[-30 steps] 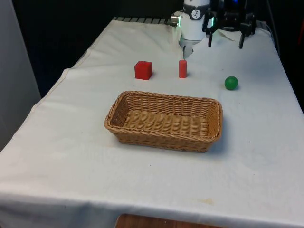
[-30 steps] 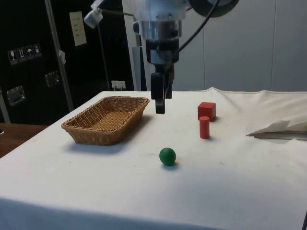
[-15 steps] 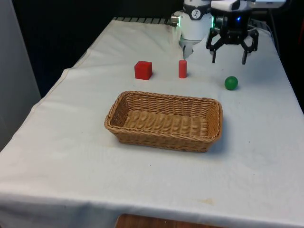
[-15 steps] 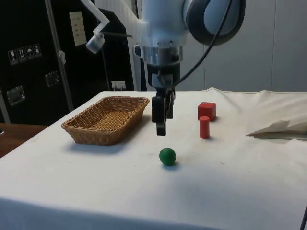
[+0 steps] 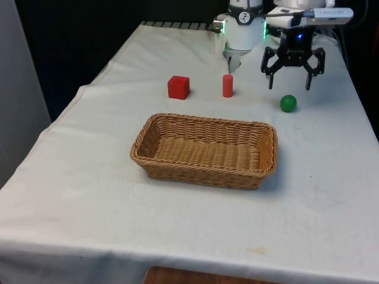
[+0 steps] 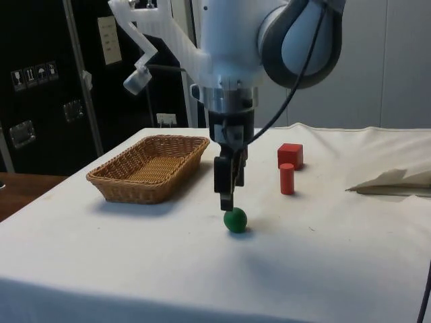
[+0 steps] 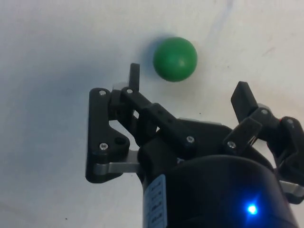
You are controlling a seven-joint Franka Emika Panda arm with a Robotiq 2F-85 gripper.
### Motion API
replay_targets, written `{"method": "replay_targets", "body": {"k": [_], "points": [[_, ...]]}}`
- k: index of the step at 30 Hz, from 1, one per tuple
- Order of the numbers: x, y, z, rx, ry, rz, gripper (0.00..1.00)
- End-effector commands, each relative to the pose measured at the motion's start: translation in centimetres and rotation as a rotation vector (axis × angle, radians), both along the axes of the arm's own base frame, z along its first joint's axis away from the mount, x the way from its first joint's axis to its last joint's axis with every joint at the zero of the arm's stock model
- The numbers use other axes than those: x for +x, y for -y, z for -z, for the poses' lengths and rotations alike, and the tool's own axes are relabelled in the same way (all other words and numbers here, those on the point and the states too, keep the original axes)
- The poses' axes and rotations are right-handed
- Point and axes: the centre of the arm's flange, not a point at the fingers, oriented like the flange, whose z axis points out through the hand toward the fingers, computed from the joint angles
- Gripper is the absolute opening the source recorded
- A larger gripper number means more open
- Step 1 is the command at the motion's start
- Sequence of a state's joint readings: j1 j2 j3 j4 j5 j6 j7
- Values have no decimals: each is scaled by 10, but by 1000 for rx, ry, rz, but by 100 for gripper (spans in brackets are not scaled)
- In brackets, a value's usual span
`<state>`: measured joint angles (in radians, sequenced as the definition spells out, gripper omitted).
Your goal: Pick up the object to the left of the cylinder and place it into the basket.
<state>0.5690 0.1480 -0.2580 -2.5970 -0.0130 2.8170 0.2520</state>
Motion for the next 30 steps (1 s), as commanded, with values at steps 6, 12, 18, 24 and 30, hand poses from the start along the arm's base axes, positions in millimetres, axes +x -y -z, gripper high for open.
{"method": "replay_targets", "body": {"k": [6,12,18,24,30], "points": [[-4,-5,15,22,2,3,100],[-5,-3,32,2,0,0,100],[-5,-2,39,-12,-4,-3,100],[-5,-1,40,-16,-7,-4,100],[-4,-1,40,-18,-7,-4,45]]}}
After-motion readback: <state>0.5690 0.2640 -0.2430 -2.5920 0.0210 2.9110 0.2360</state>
